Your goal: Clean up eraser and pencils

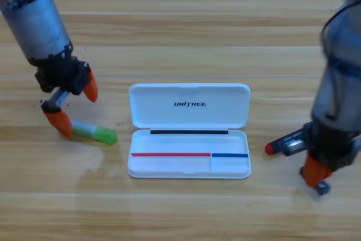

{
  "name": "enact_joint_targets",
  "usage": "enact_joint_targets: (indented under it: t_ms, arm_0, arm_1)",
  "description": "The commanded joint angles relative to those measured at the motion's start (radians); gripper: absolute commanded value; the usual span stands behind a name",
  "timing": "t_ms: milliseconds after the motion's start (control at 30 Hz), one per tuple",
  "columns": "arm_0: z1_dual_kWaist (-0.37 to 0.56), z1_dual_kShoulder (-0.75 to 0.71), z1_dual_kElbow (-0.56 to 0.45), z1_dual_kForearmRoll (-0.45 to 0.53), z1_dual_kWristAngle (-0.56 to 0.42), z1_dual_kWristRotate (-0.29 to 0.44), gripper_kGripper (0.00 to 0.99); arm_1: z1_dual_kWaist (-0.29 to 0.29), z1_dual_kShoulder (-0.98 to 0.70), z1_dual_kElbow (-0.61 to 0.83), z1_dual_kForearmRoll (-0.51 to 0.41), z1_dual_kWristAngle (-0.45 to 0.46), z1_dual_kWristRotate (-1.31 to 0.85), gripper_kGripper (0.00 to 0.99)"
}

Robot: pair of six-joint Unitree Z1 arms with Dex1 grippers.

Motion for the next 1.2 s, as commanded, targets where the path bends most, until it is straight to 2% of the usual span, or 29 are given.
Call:
enact_joint_targets:
  t_ms: [33, 167, 567, 633, 1033, 1133, 1200]
  arm_0:
    - [-0.030, 0.089, 0.059, -0.085, -0.032, 0.016, 0.847]
    - [-0.027, 0.110, 0.096, -0.155, -0.058, 0.038, 0.844]
    - [0.001, 0.128, 0.118, -0.212, -0.054, 0.041, 0.802]
    - [0.007, 0.127, 0.125, -0.220, -0.052, 0.044, 0.764]
    - [0.027, 0.116, 0.136, -0.221, -0.038, 0.049, 0.699]
    - [0.027, 0.110, 0.136, -0.221, -0.034, 0.049, 0.601]
    - [0.027, 0.105, 0.136, -0.221, -0.031, 0.047, 0.586]
  arm_1:
    - [0.035, -0.162, -0.074, 0.190, 0.014, -0.218, 0.000]
    - [0.055, -0.115, -0.206, 0.347, 0.023, -0.544, 0.000]
    - [0.062, 0.078, -0.336, 0.338, 0.111, -0.976, 0.000]
    - [0.064, 0.091, -0.340, 0.315, 0.111, -1.018, 0.000]
    - [0.099, 0.149, -0.430, 0.295, 0.103, -1.067, 0.000]
    - [0.104, 0.161, -0.438, 0.263, 0.103, -1.073, 0.000]
    - [0.107, 0.172, -0.445, 0.247, 0.100, -1.074, 0.000]
